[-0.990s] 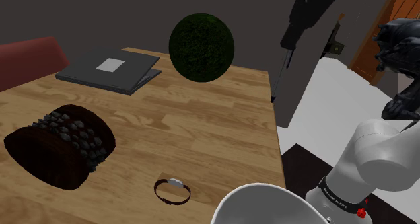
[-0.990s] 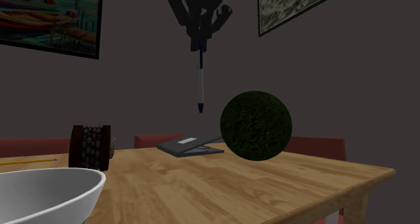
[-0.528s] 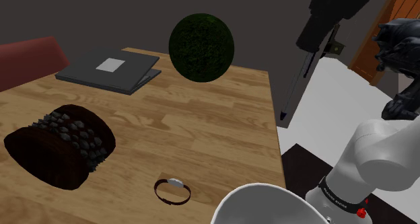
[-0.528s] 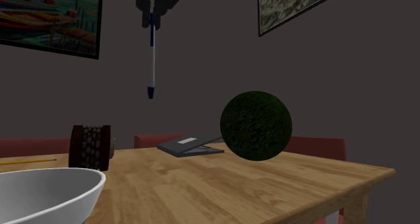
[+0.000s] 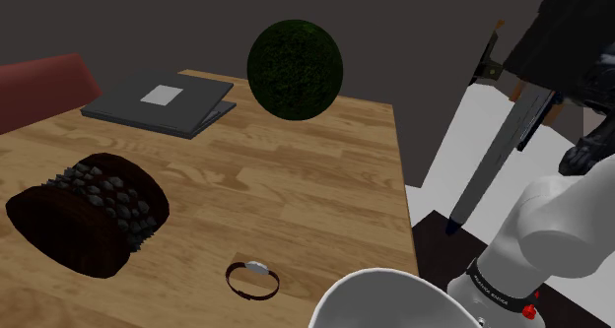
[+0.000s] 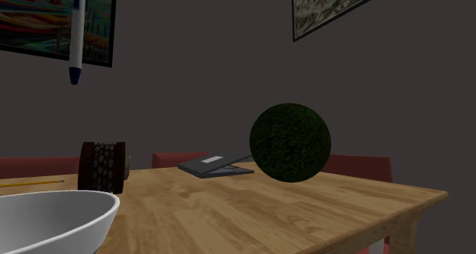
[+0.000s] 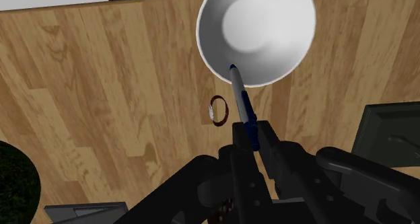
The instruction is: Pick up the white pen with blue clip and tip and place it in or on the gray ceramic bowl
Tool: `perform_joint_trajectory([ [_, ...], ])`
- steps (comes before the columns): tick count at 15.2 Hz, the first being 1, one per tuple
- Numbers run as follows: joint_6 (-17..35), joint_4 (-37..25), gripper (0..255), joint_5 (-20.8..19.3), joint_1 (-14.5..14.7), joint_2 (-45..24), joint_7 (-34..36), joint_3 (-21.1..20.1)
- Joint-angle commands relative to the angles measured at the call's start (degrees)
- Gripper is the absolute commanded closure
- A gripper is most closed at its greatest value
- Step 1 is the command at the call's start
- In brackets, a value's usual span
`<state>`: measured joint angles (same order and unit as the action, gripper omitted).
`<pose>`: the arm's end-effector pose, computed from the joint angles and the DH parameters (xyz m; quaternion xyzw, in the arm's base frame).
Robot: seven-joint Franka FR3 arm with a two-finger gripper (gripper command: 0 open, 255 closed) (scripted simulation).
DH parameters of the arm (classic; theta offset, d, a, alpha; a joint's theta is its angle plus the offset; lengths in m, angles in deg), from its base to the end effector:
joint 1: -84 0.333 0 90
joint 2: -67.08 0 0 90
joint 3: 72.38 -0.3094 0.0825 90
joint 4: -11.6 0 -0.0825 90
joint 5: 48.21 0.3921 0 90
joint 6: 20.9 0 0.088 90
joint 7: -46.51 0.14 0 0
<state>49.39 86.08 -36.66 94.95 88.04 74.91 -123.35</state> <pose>0.0712 0.4419 0.7677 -0.9428 -0.3213 -0.0873 0.0173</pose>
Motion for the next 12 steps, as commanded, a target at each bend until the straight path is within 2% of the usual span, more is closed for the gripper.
perform_joint_trajectory([
  [1, -1.4, -5.5, 255, -2.9, -2.5, -4.4, 5.4, -8.1],
  [2, -2.2, -8.7, 255, -5.7, -4.7, -7.6, 8.7, -14.5],
  [3, -2.6, -10.4, 255, -7.7, -6.4, -9.7, 10.6, -18.9],
  [5, -0.5, -6.3, 255, -4.5, -3.8, -6.3, 8.5, -13.2],
  [7, 1.4, -2.5, 255, -2.4, -2.0, -3.7, 7.0, -9.5],
  [12, 5.8, 5.7, 255, 0.9, 1.2, 1.1, 4.6, -4.0],
])
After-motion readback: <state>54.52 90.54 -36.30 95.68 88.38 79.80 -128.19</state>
